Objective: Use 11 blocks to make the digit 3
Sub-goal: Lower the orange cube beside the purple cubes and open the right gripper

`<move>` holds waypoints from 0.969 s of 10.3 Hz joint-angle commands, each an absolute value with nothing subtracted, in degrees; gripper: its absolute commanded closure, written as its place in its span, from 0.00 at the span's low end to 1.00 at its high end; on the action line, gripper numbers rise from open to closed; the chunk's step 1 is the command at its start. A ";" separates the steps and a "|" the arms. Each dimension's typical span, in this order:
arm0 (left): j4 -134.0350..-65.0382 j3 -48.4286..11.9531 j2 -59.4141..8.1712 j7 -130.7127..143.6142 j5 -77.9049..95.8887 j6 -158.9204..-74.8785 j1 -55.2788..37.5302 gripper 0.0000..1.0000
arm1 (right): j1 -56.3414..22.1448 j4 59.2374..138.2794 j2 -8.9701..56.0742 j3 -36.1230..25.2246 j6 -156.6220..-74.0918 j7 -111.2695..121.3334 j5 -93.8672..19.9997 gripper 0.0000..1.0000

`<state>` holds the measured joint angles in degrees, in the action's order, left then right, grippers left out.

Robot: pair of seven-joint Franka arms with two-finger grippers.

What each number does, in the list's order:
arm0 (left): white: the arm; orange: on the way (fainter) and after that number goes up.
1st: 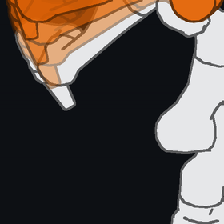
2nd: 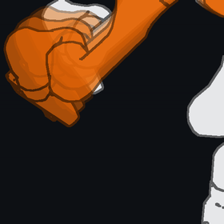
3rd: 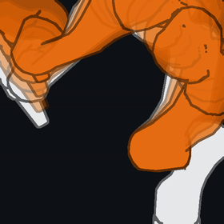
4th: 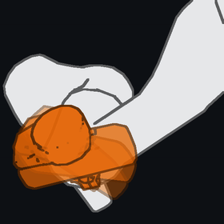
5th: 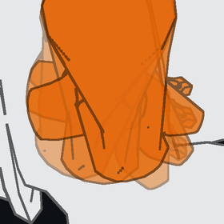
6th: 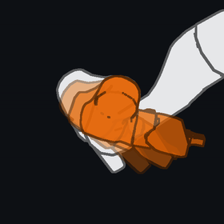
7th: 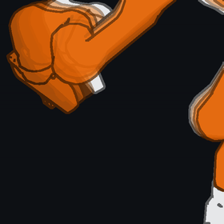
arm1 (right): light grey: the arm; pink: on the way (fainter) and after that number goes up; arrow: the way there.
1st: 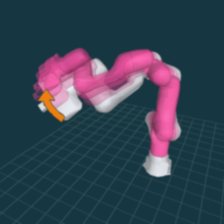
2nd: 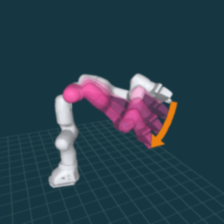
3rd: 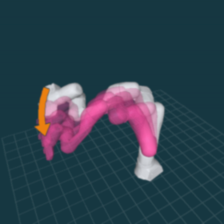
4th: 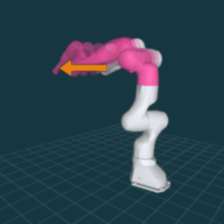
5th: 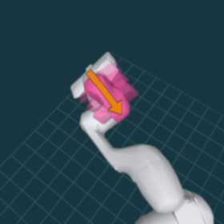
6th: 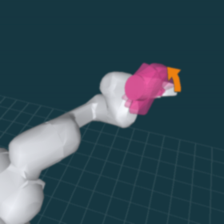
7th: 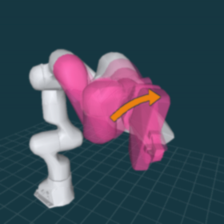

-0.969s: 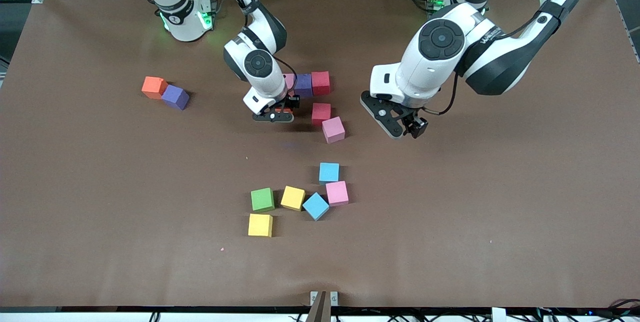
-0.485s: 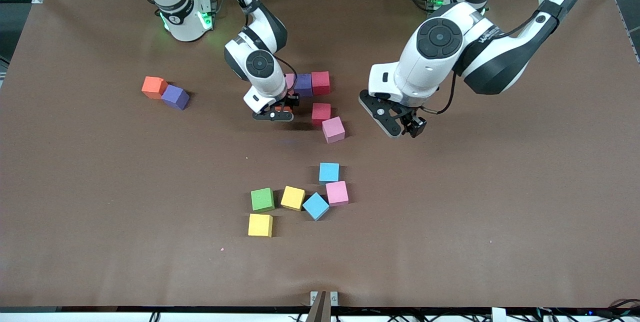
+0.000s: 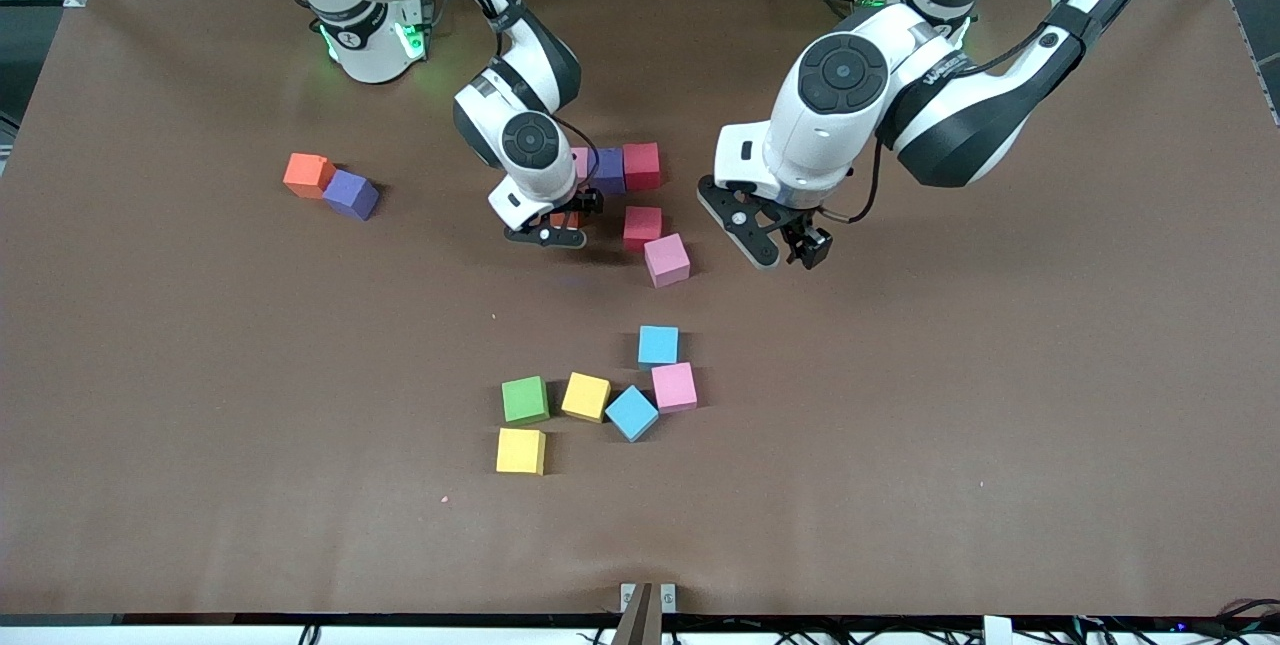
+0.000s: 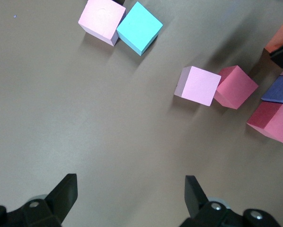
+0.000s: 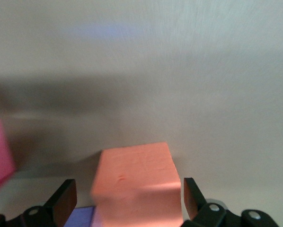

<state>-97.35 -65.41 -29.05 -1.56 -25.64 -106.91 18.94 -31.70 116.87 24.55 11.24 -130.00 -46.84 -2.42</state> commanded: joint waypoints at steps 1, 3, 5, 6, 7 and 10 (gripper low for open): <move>-95.71 -64.78 -29.27 -0.62 -26.19 -105.82 18.02 0.00 | -29.63 109.97 24.00 11.43 -122.54 -47.20 -3.43 0.00; -95.63 -64.69 -29.70 -0.70 -26.02 -105.82 18.10 0.00 | -27.44 107.16 24.52 11.43 -122.69 -45.02 -3.43 0.00; -94.75 -64.60 -29.79 -0.62 -26.10 -105.82 18.28 0.00 | -22.44 102.94 26.87 11.42 -123.04 -36.08 -3.51 0.00; -94.75 -64.60 -29.71 -0.70 -26.19 -105.82 18.46 0.00 | -20.24 98.92 30.11 11.34 -123.05 -31.69 -3.52 0.00; -94.75 -64.60 -29.79 -0.79 -26.19 -105.82 18.63 0.00 | -18.30 94.18 33.71 11.34 -122.96 -27.64 -3.43 0.00; -94.83 -64.60 -29.71 -1.40 -26.28 -105.73 18.89 0.00 | -16.96 83.78 42.78 11.16 -123.04 -18.57 -2.46 0.00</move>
